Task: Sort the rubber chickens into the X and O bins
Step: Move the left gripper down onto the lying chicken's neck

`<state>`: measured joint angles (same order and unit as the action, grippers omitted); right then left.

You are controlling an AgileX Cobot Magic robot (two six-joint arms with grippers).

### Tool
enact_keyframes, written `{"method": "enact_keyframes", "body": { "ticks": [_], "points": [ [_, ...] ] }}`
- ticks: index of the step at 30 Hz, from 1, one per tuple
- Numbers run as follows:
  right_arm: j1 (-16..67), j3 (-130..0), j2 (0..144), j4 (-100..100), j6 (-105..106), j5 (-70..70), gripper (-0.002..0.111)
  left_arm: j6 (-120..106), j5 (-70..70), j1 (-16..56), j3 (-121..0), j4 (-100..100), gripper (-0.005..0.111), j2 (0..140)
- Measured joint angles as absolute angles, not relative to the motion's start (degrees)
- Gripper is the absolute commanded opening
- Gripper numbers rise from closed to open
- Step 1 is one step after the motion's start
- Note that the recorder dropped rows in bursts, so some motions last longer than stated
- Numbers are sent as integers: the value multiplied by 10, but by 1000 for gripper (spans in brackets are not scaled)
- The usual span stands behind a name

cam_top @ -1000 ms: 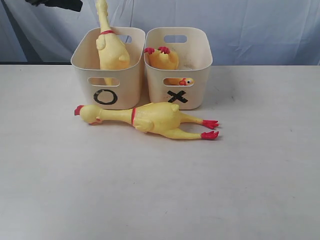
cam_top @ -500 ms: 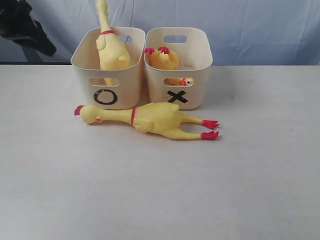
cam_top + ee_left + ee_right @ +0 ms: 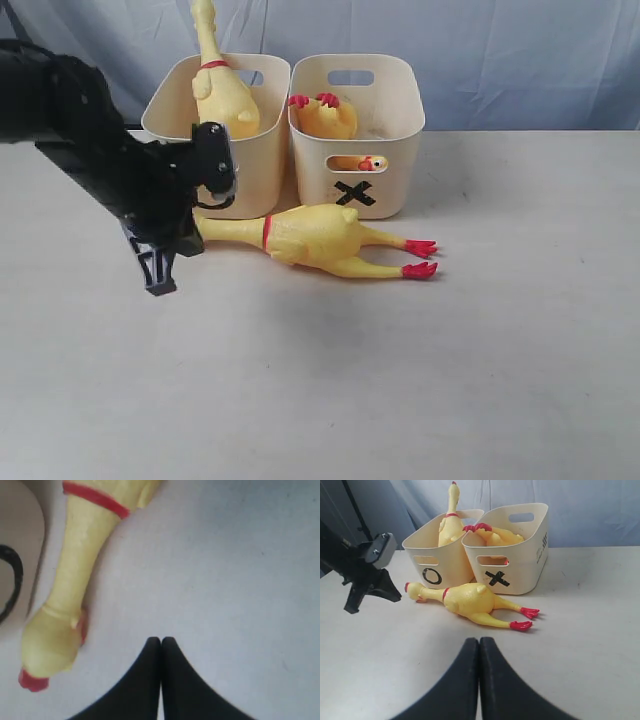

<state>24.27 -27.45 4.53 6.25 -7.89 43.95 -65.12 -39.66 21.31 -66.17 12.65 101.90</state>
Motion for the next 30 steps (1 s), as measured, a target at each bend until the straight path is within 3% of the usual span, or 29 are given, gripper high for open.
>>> {"method": "enact_keyframes", "body": {
  "ticks": [7, 19, 30],
  "points": [
    [243, -275, 45, 62, -79, 440, 0, -653, -188, 268, -597, 31, 2, 1019],
    [243, -275, 45, 62, -79, 440, 0, -653, -99, 268, -594, -14, 47, 1070],
    [243, -275, 45, 62, -79, 440, 0, -653, -11, 268, -593, -33, 50, 1109]
  ]
}}
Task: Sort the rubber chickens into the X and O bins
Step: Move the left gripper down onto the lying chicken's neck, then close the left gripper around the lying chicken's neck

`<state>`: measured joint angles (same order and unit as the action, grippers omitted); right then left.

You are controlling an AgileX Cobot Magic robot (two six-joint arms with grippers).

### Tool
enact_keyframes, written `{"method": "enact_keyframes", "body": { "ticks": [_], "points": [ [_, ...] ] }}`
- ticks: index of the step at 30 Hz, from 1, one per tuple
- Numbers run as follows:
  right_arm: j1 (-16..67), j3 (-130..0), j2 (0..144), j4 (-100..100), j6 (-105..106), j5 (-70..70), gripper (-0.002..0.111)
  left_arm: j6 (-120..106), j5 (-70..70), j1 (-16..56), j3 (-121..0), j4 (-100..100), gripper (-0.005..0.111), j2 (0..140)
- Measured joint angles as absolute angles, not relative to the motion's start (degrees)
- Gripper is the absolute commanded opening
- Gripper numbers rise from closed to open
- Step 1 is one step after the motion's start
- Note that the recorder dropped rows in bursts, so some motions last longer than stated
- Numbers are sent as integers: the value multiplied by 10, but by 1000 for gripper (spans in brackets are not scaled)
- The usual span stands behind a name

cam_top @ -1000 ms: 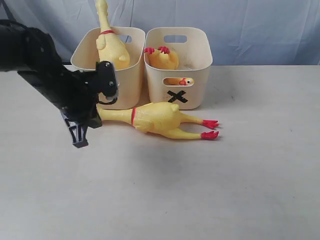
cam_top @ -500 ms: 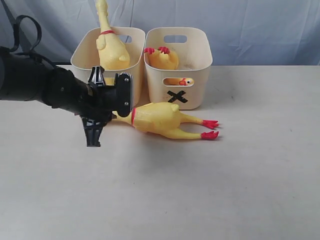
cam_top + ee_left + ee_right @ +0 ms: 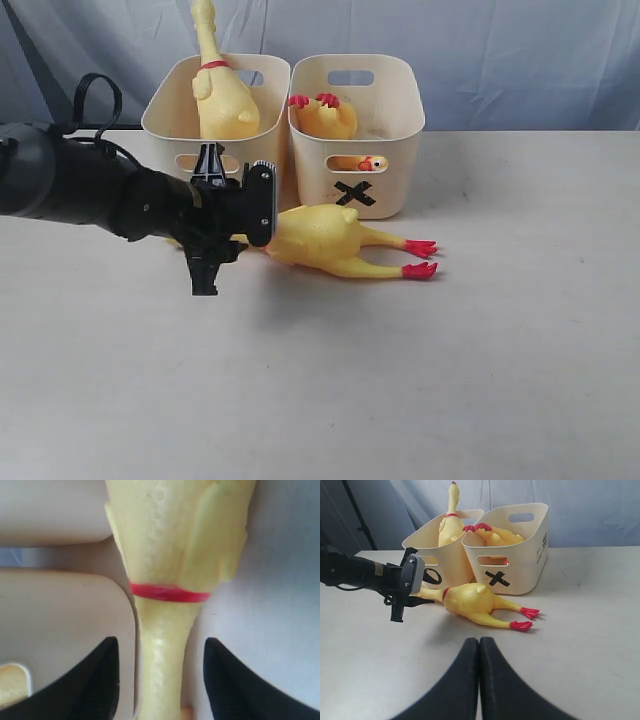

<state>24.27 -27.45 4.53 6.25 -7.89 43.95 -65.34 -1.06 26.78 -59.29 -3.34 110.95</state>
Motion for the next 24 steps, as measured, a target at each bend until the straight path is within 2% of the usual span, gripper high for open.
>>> {"method": "enact_keyframes", "body": {
  "ticks": [24],
  "points": [
    [243, -275, 45, 62, -79, 440, 0, -653, 75, 268, -593, -47, 50, 1157]
  ]
}}
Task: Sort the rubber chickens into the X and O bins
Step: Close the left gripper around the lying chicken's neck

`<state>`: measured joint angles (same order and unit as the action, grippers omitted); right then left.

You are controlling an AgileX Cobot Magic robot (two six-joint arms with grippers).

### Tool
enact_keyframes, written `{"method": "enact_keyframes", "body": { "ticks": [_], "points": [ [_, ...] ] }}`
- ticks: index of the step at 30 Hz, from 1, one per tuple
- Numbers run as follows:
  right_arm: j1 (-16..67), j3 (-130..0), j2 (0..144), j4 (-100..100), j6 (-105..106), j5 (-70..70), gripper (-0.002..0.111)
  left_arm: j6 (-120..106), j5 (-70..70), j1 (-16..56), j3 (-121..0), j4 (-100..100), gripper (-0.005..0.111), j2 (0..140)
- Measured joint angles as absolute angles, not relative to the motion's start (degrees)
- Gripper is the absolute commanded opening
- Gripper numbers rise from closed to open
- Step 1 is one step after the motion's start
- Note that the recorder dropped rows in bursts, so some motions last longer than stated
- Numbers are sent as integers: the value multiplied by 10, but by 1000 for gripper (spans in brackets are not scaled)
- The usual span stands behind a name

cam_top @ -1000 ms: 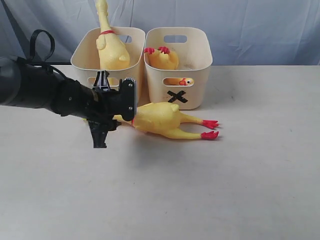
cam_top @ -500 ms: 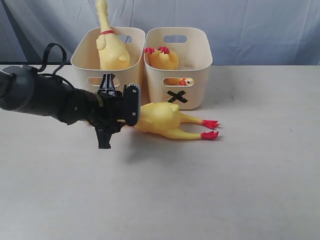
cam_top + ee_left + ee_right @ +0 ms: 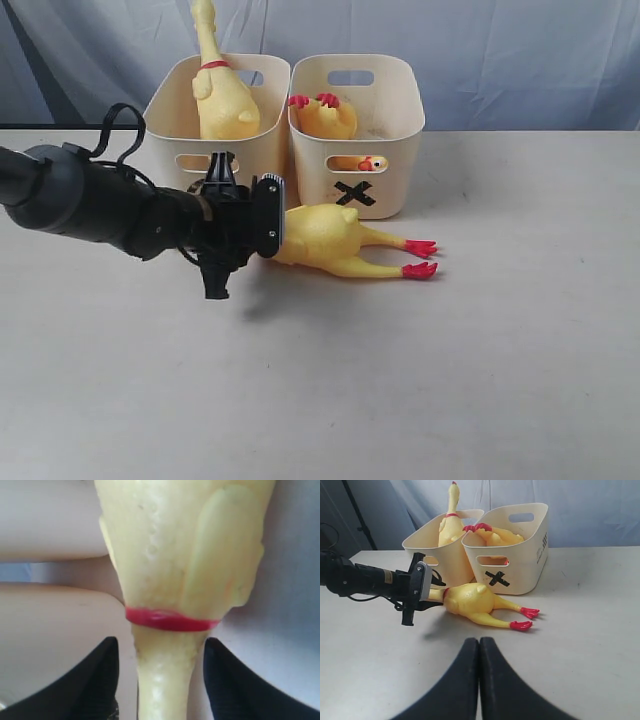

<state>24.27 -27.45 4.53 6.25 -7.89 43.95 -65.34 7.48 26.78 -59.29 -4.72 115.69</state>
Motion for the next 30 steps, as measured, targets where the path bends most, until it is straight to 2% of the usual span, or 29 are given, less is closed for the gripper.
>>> {"method": "enact_keyframes", "body": {
  "ticks": [16, 17, 21, 26, 30],
  "points": [
    [243, -275, 45, 62, -79, 440, 0, -653, 112, 268, -593, -47, 48, 1184],
    [243, -275, 45, 62, -79, 440, 0, -653, 113, 268, -593, -47, 45, 1186],
    [243, -275, 45, 62, -79, 440, 0, -653, 116, 268, -593, -47, 22, 1186],
    [243, -275, 45, 62, -79, 440, 0, -653, 112, 268, -593, -48, 0, 1186],
    [243, -275, 45, 62, -79, 440, 0, -653, 107, 268, -593, -48, 0, 1186]
  ]
}}
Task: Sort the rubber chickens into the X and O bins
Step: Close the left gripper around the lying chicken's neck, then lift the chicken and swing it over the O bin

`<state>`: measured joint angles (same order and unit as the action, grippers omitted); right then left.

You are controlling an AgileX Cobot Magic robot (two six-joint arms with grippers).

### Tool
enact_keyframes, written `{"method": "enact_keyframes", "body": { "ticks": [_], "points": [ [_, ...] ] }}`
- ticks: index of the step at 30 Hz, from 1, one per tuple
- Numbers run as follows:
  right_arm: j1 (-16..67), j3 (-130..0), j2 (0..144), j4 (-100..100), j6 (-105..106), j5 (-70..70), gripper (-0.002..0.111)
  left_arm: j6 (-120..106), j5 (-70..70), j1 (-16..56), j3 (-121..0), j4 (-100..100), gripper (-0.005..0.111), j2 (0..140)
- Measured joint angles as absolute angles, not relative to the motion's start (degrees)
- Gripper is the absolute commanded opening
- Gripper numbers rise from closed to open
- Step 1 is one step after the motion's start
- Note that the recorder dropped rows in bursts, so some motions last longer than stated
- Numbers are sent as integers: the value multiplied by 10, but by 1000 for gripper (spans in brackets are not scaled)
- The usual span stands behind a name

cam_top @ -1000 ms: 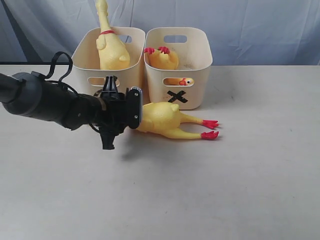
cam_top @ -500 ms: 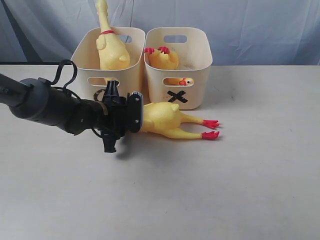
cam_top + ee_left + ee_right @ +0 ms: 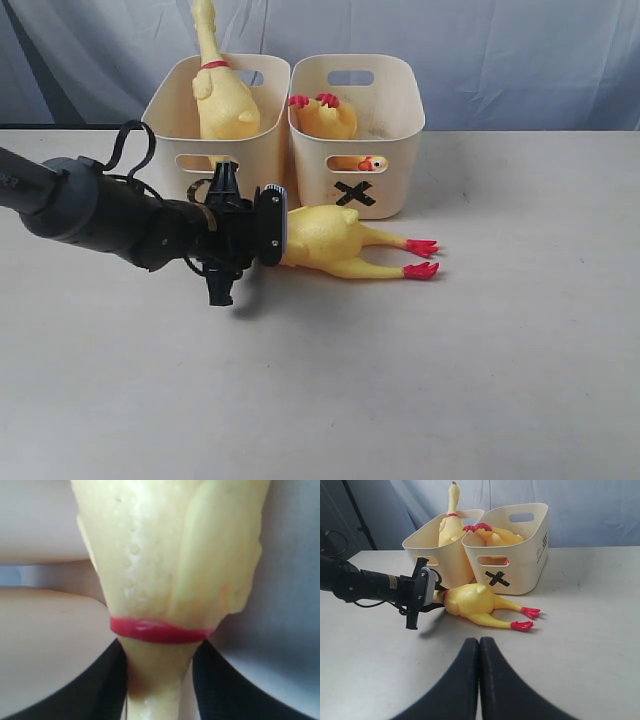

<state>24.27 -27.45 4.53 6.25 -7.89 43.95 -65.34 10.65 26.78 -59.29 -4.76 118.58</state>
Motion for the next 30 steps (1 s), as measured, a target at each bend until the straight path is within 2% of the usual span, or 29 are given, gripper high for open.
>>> {"method": "enact_keyframes", "body": {
  "ticks": [13, 30],
  "points": [
    [243, -275, 45, 62, -79, 440, 0, -653, 14, 269, -593, -48, 0, 1142],
    [243, -275, 45, 62, -79, 440, 0, -653, -110, 323, -593, 0, 0, 1064]
  ]
}}
